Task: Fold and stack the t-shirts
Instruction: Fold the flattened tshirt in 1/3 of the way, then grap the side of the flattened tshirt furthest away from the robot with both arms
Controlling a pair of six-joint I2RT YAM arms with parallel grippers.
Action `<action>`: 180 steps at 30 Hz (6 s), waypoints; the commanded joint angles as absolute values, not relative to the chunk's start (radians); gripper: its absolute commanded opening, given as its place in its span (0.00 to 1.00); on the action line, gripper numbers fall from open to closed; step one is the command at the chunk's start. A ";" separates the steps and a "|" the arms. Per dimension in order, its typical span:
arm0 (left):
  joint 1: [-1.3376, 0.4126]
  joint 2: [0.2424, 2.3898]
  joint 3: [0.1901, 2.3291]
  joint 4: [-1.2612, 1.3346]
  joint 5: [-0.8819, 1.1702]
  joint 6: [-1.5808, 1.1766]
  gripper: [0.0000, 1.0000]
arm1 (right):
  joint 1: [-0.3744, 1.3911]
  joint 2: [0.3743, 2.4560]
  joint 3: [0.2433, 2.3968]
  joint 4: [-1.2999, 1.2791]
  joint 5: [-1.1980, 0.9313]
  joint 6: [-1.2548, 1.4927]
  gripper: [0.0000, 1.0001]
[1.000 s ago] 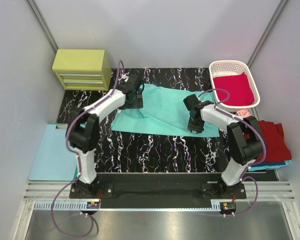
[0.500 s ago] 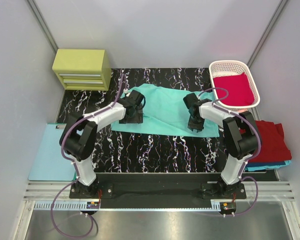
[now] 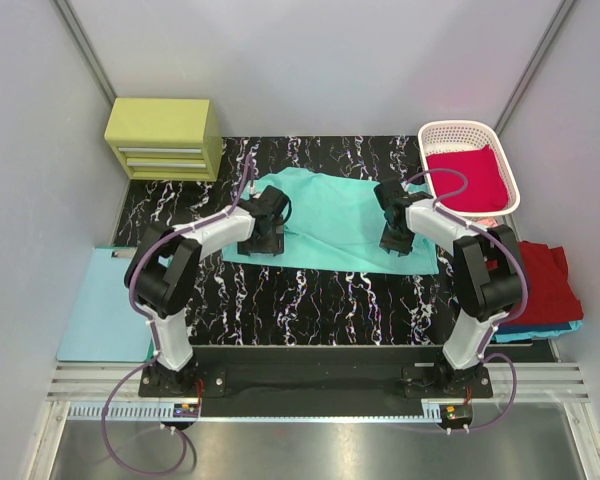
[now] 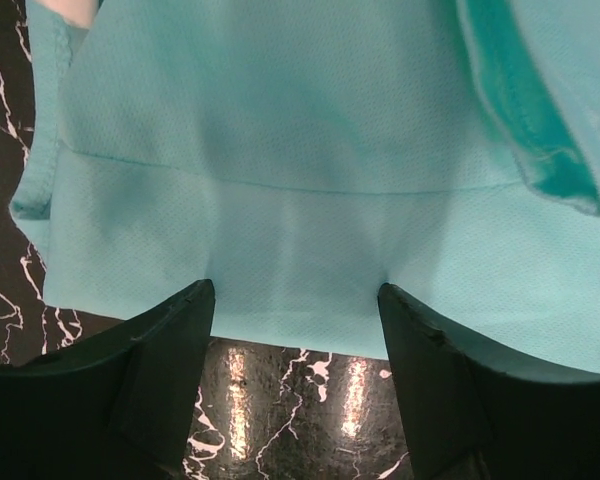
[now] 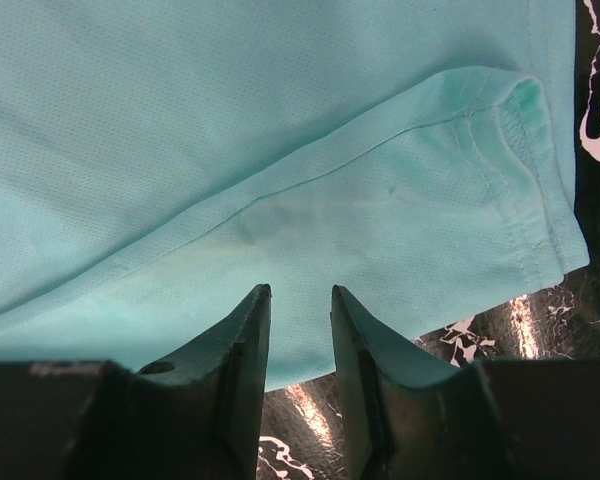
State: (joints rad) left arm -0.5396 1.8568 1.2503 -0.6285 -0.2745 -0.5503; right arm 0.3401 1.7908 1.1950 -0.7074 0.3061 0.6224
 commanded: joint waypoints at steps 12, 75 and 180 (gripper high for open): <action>-0.551 1.740 1.031 -0.690 -0.256 -0.604 0.69 | 0.342 1.789 1.275 -0.729 0.348 0.641 0.39; -0.650 1.474 1.136 -0.704 -0.391 -0.585 0.84 | 0.301 1.546 1.147 -0.564 0.305 0.569 1.00; -0.222 2.447 2.163 -0.761 0.034 -0.445 0.36 | 0.094 2.490 2.319 -0.948 0.196 0.543 0.00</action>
State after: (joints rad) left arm -0.2230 2.4569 2.1529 -0.7685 0.0002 -0.4408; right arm 0.0925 2.5568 2.3295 -0.9222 0.1703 0.5468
